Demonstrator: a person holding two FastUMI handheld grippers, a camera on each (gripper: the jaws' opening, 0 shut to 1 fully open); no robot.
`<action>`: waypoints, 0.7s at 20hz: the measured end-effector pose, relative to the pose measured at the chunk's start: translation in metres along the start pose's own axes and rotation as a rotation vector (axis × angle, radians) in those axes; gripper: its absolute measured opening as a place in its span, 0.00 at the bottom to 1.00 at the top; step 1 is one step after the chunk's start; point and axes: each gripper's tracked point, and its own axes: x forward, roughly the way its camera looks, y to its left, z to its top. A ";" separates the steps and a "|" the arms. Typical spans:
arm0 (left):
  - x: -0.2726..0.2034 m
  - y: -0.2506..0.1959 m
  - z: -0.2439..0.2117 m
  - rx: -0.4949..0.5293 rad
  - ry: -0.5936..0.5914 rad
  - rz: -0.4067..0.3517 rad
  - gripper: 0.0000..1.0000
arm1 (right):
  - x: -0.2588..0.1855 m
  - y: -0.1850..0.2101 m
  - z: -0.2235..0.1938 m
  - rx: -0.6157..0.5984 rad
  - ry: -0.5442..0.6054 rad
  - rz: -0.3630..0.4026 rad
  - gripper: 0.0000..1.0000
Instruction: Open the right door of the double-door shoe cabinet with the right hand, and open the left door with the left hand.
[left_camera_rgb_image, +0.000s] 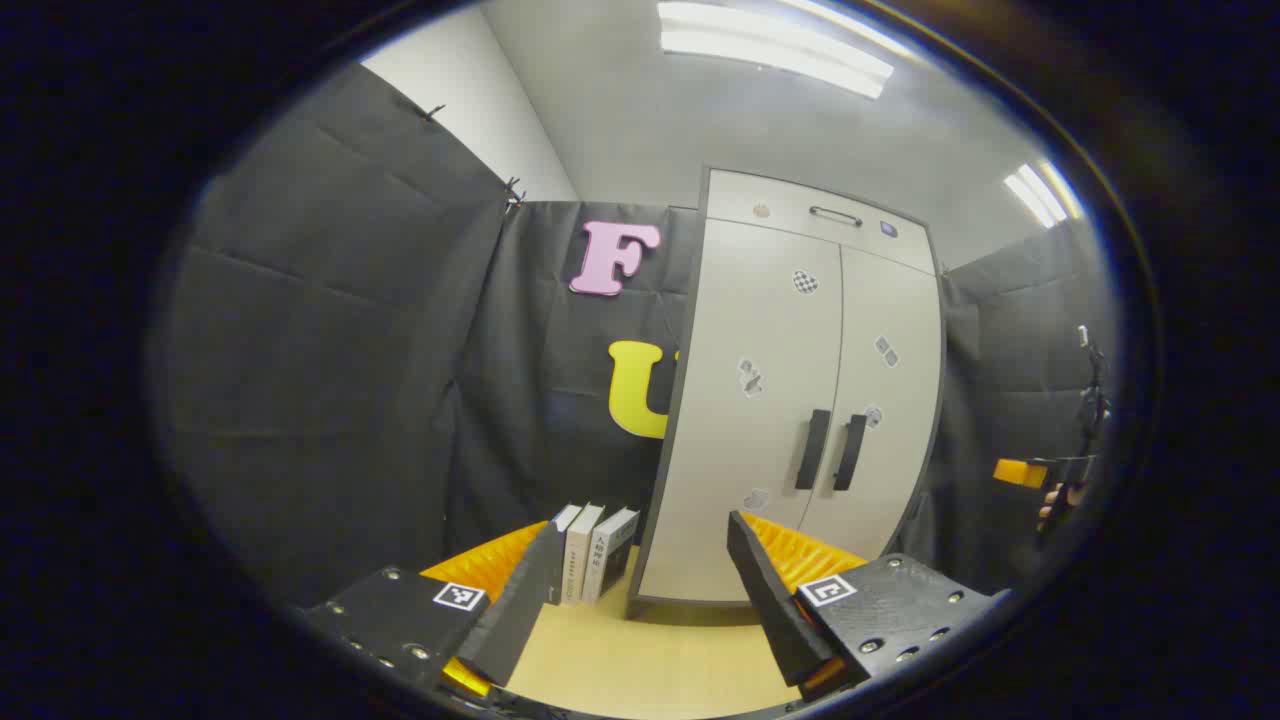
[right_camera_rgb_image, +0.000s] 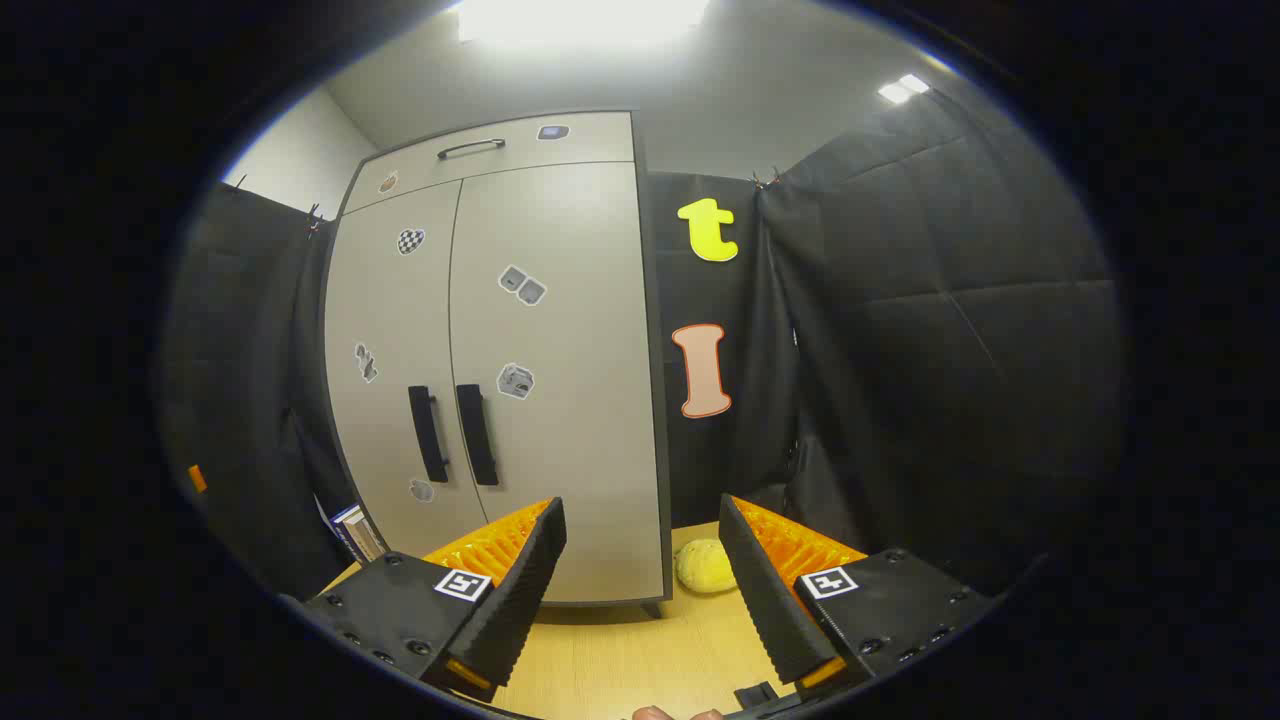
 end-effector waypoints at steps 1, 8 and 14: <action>-0.003 0.001 0.000 -0.004 -0.002 0.000 0.99 | -0.001 0.002 0.000 -0.010 0.009 0.006 0.96; -0.023 -0.023 -0.002 -0.008 -0.009 0.073 0.99 | 0.002 0.007 0.004 -0.025 0.028 0.098 0.92; -0.048 -0.061 -0.007 0.032 0.032 0.202 0.97 | 0.008 -0.009 -0.015 0.007 0.053 0.200 0.96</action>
